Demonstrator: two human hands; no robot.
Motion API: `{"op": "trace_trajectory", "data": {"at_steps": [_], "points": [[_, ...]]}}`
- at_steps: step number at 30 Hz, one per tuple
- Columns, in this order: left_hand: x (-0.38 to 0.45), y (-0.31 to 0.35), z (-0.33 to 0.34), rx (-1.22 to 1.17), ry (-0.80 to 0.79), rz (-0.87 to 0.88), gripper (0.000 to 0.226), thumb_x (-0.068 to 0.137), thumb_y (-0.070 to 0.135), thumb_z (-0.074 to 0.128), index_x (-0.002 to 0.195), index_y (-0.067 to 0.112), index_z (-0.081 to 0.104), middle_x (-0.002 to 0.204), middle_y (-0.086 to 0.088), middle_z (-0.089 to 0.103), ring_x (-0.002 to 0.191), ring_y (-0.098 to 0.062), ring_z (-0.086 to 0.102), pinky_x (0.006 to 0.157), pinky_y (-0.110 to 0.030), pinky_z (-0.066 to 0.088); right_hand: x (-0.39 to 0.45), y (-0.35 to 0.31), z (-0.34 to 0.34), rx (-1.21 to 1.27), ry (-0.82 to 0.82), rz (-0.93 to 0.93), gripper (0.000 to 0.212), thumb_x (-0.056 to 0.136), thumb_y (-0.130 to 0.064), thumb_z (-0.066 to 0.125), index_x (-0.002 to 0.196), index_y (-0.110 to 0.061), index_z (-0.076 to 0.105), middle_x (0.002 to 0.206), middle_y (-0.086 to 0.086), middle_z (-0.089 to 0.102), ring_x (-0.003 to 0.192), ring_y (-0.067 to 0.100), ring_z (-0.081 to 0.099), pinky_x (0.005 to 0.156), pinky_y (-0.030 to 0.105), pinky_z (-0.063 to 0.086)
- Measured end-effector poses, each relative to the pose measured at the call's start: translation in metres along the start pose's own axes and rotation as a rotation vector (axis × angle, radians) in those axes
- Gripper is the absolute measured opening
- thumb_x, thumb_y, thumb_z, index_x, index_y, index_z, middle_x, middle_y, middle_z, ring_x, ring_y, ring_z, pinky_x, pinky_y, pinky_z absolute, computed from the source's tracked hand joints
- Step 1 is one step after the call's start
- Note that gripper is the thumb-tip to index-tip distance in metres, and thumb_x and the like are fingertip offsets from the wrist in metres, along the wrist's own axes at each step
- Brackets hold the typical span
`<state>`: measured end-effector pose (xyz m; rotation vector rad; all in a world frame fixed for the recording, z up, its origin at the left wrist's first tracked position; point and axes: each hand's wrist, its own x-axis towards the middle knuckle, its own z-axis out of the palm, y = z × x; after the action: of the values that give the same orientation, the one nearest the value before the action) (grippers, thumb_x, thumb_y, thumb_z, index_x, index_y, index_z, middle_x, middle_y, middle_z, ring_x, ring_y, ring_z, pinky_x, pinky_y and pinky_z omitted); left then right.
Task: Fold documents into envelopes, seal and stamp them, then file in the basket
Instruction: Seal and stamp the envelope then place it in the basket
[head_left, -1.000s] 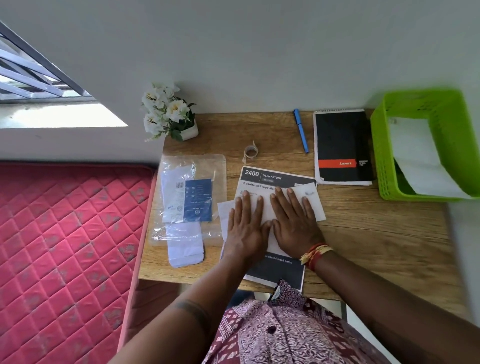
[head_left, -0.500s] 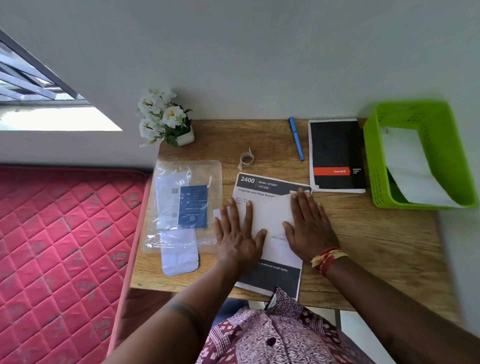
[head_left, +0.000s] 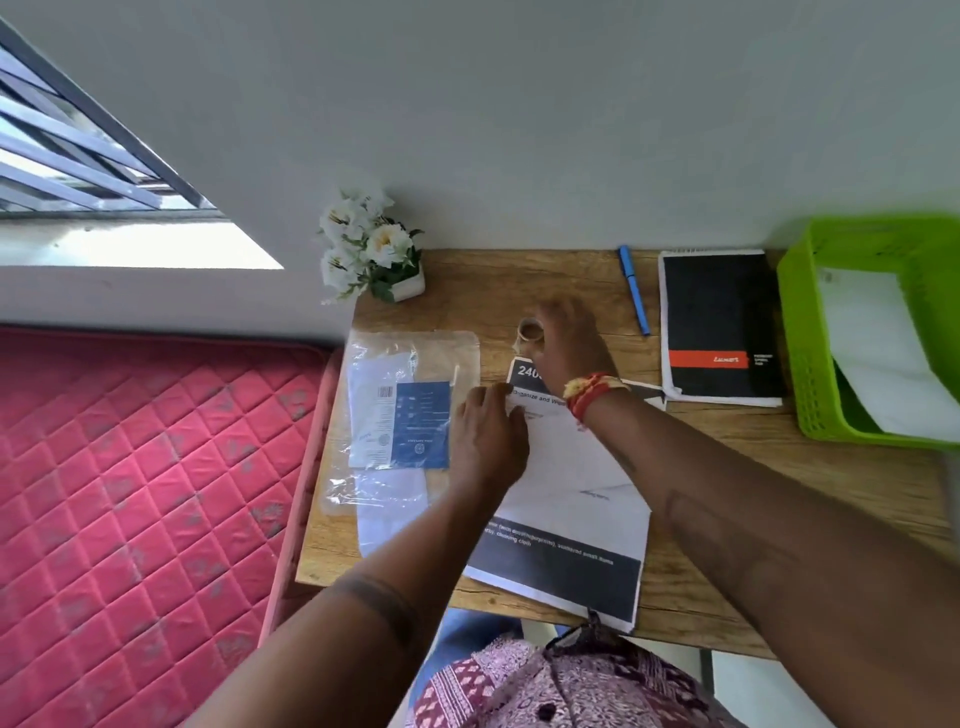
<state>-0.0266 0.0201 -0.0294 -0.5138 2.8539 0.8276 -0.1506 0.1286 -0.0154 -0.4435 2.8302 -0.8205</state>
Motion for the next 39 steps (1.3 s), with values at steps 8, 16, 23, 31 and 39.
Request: {"op": "trace_trajectory", "data": {"at_steps": [8,16,23,31,39], "points": [[0.065,0.01,-0.01,-0.258,0.043,-0.184,0.034,0.1,0.027,0.059,0.132,0.015,0.062,0.123,-0.009,0.068,0.112,-0.026,0.063,0.088,-0.035,0.048,0.0,0.005,0.013,0.003,0.009,0.018,0.029,0.096,-0.022,0.066,0.124,-0.017,0.069,0.137,0.006,0.061,0.127,0.03,0.05,0.101,0.04,0.047],[0.076,0.013,-0.01,-0.277,0.034,0.034,0.024,0.096,0.045,0.059,0.114,0.032,0.066,0.109,0.012,0.069,0.095,-0.006,0.067,0.079,-0.034,0.059,-0.011,0.013,0.001,0.037,0.015,0.018,0.032,0.095,-0.022,0.068,0.126,-0.015,0.068,0.129,0.008,0.065,0.121,0.027,0.056,0.098,0.04,0.053],[0.075,0.019,-0.01,-0.244,0.072,0.027,0.026,0.094,0.055,0.054,0.115,0.042,0.063,0.106,0.015,0.072,0.09,-0.004,0.068,0.073,-0.031,0.058,-0.012,0.017,-0.006,0.116,0.046,-0.015,0.022,0.093,-0.02,0.07,0.114,-0.018,0.072,0.12,0.007,0.066,0.114,0.025,0.057,0.091,0.035,0.051],[0.078,0.022,-0.021,-0.214,0.22,0.046,0.015,0.101,0.023,0.061,0.103,0.021,0.076,0.098,0.003,0.074,0.083,-0.013,0.064,0.067,-0.028,0.048,-0.004,0.029,-0.012,0.05,0.07,-0.034,0.015,0.093,-0.02,0.07,0.108,-0.019,0.071,0.116,0.006,0.066,0.112,0.025,0.057,0.087,0.037,0.054],[0.061,0.023,-0.022,-0.232,0.207,0.116,0.021,0.101,0.022,0.065,0.117,0.022,0.077,0.104,0.01,0.055,0.09,-0.008,0.057,0.078,-0.032,0.056,-0.019,0.03,-0.019,0.168,0.139,0.005,0.015,0.096,-0.021,0.067,0.11,-0.02,0.069,0.115,0.001,0.067,0.108,0.018,0.059,0.082,0.024,0.049]]}}
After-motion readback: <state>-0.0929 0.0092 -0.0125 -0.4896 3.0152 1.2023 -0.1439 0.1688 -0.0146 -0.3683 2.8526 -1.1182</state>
